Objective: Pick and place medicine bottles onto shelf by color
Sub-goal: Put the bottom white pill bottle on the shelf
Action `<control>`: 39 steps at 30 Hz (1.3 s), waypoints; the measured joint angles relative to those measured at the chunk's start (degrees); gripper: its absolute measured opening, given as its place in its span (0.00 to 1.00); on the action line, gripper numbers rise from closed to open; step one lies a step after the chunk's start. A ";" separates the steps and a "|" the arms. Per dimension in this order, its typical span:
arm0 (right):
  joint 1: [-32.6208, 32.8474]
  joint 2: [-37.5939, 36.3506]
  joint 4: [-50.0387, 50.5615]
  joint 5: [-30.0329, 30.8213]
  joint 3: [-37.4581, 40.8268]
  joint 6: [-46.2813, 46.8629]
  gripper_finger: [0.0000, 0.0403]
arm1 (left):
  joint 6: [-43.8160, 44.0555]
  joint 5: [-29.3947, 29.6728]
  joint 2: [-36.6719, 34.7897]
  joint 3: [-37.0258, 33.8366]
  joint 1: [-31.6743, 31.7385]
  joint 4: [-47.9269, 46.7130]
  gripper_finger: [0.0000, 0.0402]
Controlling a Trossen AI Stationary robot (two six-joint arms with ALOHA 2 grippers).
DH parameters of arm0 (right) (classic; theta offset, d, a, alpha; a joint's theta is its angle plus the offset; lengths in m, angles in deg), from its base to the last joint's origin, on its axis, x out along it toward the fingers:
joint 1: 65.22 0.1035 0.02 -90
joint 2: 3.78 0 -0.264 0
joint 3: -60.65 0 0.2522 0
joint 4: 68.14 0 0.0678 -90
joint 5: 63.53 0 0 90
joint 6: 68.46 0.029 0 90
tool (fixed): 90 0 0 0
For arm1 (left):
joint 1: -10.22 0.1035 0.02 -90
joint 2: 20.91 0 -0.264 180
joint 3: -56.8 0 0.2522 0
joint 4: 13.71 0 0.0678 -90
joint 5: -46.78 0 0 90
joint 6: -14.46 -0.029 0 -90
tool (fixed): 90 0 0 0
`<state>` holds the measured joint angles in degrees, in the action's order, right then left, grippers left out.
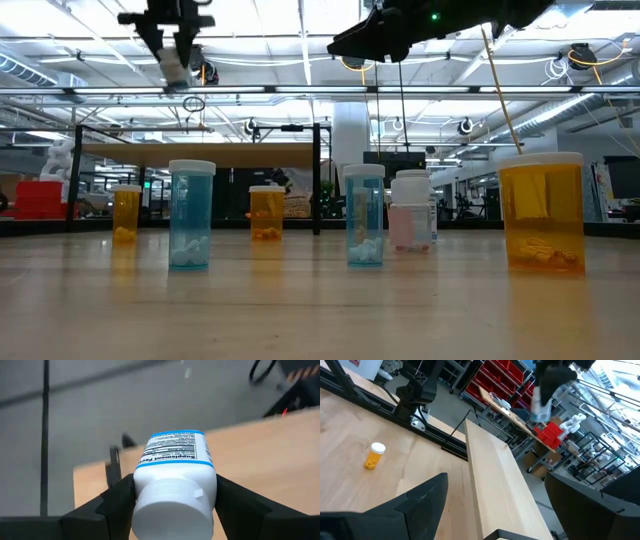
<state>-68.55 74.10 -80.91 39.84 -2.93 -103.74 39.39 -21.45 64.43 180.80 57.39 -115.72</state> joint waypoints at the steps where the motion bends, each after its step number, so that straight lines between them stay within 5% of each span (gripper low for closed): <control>1: 0.00 0.00 0.00 -0.11 0.00 -0.03 0.82 | 0.32 -1.40 0.77 0.00 0.88 -1.20 0.59; 11: 0.00 0.00 -0.13 -0.16 0.00 -1.90 0.82 | -1.22 -14.70 6.41 0.02 10.84 -1.72 0.59; 21: 0.00 0.02 -0.17 -0.18 0.02 -1.90 0.82 | -4.17 -18.37 9.96 0.02 19.21 -1.77 0.59; 39: -0.07 0.02 0.32 -0.18 0.02 -2.07 0.82 | -5.35 -17.05 19.40 0.00 20.08 -1.75 0.59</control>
<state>-68.62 74.12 -80.58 39.66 -2.91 -105.81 34.03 -38.50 83.82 180.80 77.47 -117.47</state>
